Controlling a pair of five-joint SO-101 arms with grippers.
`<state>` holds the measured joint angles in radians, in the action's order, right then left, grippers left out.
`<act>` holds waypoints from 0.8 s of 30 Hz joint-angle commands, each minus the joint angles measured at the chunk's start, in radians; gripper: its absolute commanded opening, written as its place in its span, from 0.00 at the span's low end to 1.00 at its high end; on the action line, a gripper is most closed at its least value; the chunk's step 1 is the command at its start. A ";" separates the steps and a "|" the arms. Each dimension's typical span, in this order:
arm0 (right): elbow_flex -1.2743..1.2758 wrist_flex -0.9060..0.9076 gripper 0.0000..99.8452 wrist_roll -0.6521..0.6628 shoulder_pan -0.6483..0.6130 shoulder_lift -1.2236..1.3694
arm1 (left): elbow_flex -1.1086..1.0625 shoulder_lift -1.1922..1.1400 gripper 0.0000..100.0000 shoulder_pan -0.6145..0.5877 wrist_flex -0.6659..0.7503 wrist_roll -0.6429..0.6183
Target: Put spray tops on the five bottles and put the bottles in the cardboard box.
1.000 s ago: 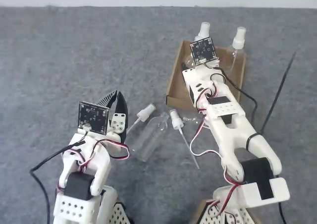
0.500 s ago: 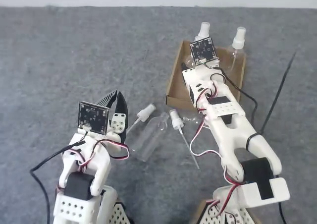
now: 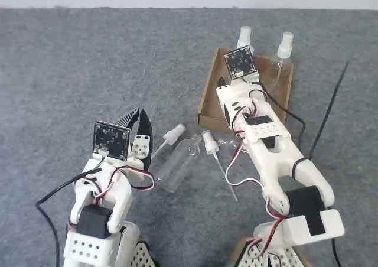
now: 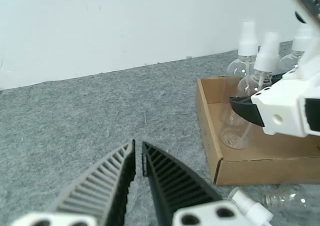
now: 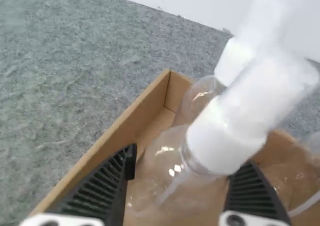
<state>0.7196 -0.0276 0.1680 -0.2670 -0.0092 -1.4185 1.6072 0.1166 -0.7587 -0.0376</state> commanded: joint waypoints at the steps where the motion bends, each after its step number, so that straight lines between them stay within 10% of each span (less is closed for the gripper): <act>1: -0.035 0.012 0.24 -0.011 -0.010 -0.004 | 0.008 -0.009 0.01 -0.003 0.032 0.003; 24: -0.129 0.140 0.26 -0.009 -0.010 -0.013 | 0.008 -0.009 0.01 -0.003 0.034 0.005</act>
<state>0.6813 0.0568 0.1680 -0.2685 -0.0077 -1.4185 1.6072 0.1166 -0.7587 -0.0376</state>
